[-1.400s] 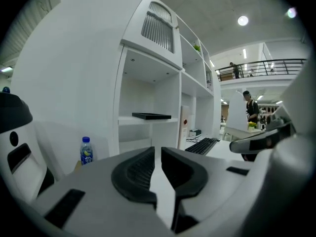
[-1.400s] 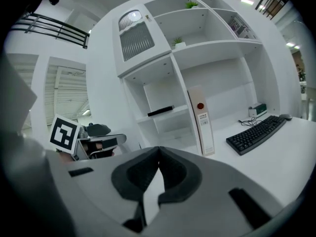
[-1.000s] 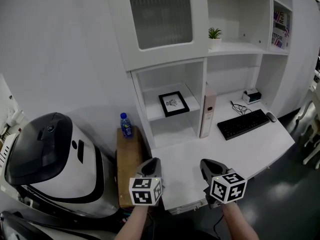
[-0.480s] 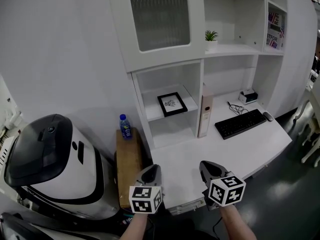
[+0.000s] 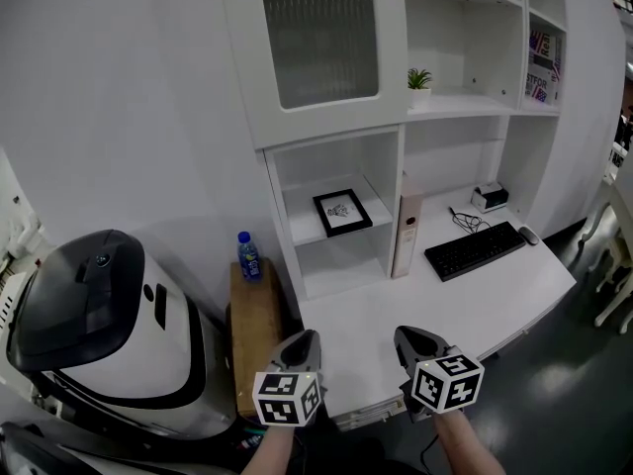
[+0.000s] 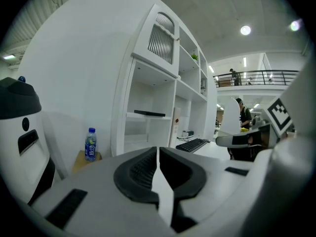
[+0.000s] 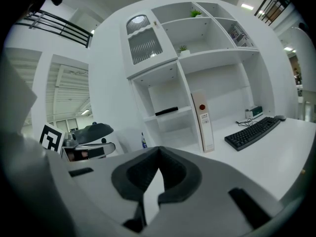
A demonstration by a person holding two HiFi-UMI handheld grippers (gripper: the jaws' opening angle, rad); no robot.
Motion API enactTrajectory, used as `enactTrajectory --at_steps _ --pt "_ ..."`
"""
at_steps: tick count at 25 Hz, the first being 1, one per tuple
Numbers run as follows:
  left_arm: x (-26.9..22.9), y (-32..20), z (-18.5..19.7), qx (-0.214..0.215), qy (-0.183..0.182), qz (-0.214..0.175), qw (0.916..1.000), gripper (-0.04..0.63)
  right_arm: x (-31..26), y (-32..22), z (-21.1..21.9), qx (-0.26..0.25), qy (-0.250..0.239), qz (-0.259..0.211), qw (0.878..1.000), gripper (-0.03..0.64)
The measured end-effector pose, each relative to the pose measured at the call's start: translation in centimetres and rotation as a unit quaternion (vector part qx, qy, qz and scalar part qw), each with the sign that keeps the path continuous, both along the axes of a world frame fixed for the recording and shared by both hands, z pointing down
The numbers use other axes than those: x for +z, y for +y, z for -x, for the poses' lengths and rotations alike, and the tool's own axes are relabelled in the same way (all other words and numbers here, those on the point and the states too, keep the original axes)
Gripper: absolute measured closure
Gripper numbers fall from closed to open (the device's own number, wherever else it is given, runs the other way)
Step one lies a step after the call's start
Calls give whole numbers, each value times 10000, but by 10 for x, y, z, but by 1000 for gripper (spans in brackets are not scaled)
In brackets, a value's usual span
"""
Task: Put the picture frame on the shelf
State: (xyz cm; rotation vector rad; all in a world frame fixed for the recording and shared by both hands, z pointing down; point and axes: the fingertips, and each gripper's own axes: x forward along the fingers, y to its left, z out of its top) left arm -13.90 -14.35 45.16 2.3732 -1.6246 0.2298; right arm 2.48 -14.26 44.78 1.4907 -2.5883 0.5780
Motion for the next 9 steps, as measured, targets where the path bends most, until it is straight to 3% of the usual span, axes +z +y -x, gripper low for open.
enactTrajectory --at_steps 9 --pt "2 -2 -4 17 113 52 9999 571 3 0 -2 -31 27 7 10000 617"
